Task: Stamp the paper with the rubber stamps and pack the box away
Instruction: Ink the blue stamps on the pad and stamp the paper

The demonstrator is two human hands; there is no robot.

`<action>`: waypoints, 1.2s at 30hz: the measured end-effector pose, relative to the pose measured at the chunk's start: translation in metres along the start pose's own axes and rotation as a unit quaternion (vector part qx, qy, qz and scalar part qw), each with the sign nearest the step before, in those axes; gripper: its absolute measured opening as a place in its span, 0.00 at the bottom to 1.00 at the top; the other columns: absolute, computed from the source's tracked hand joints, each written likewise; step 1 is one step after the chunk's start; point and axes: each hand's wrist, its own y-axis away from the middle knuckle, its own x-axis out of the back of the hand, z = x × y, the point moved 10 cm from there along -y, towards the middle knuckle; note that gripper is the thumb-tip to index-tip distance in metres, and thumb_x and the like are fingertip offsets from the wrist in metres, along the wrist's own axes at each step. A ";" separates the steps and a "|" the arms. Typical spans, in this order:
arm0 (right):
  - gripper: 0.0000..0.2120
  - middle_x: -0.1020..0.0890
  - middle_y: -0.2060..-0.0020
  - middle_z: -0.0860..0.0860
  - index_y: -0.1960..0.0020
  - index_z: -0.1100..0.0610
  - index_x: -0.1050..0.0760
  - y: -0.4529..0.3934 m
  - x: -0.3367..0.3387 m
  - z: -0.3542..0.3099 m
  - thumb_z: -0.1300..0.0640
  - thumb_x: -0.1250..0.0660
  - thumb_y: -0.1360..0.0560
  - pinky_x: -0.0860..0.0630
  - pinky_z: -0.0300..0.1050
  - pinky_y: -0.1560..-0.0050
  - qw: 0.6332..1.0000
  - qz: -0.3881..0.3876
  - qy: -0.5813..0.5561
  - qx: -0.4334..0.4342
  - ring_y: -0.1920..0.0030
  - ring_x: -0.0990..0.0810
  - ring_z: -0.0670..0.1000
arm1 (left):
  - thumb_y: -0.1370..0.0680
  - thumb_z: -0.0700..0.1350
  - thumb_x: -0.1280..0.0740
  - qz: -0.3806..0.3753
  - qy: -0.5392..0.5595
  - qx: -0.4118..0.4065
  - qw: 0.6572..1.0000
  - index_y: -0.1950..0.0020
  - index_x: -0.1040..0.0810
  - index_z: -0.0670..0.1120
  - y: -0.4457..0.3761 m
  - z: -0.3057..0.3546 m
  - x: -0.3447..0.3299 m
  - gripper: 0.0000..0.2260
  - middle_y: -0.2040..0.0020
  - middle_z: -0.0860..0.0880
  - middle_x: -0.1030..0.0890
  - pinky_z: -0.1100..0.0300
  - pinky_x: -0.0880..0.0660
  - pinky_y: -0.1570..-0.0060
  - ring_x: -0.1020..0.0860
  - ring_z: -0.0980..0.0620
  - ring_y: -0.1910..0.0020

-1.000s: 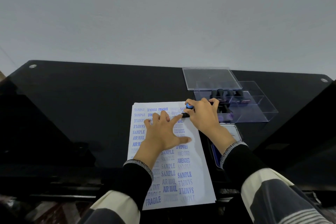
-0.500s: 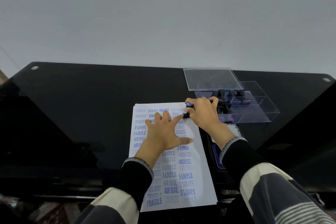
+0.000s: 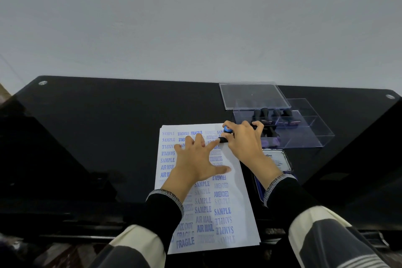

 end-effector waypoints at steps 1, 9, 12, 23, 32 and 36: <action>0.08 0.19 0.60 0.47 0.44 0.48 0.25 -0.003 0.000 0.000 0.53 0.37 0.22 0.50 0.49 0.40 1.000 -0.007 0.000 -0.002 0.48 0.26 0.51 | 0.34 0.79 0.47 -0.001 0.001 0.000 1.000 0.25 0.46 0.64 0.000 0.000 0.000 0.40 0.33 0.49 0.36 0.40 0.37 0.39 0.37 0.45 0.36; 0.06 0.25 0.64 0.46 0.46 0.48 0.25 -0.007 -0.002 -0.001 0.54 0.38 0.21 0.47 0.51 0.40 0.999 -0.029 0.012 -0.006 0.49 0.26 0.52 | 0.33 0.79 0.48 -0.005 -0.004 -0.002 1.000 0.24 0.48 0.64 -0.001 -0.002 -0.003 0.40 0.33 0.49 0.36 0.40 0.38 0.39 0.38 0.45 0.35; 0.06 0.25 0.64 0.45 0.45 0.47 0.26 -0.003 -0.002 0.000 0.54 0.38 0.22 0.49 0.51 0.41 1.000 -0.022 0.009 -0.006 0.49 0.26 0.51 | 0.30 0.75 0.47 0.033 0.060 -0.013 0.998 0.24 0.44 0.63 0.005 -0.004 0.003 0.36 0.34 0.51 0.34 0.44 0.40 0.36 0.37 0.48 0.35; 0.09 0.28 0.63 0.44 0.42 0.48 0.26 -0.002 -0.001 0.000 0.53 0.38 0.21 0.49 0.50 0.41 1.000 -0.027 -0.004 -0.008 0.48 0.26 0.51 | 0.21 0.55 0.37 0.243 0.225 0.191 0.924 0.29 0.30 0.47 0.059 -0.125 0.013 0.23 0.27 0.50 0.32 0.46 0.53 0.26 0.42 0.50 0.24; 0.09 0.27 0.63 0.44 0.42 0.48 0.25 -0.001 -0.003 0.002 0.53 0.38 0.21 0.49 0.50 0.41 0.999 -0.023 -0.016 -0.016 0.48 0.27 0.52 | 0.22 0.59 0.38 0.222 0.207 0.182 0.935 0.27 0.33 0.46 0.062 -0.122 0.009 0.27 0.27 0.50 0.33 0.44 0.55 0.25 0.43 0.50 0.24; 0.09 0.27 0.64 0.44 0.41 0.48 0.25 -0.002 -0.002 0.003 0.53 0.38 0.21 0.48 0.51 0.40 0.999 -0.026 -0.025 -0.022 0.48 0.28 0.52 | 0.23 0.59 0.38 0.222 0.203 0.183 0.936 0.27 0.33 0.46 0.062 -0.122 0.009 0.28 0.27 0.50 0.33 0.44 0.54 0.25 0.43 0.50 0.24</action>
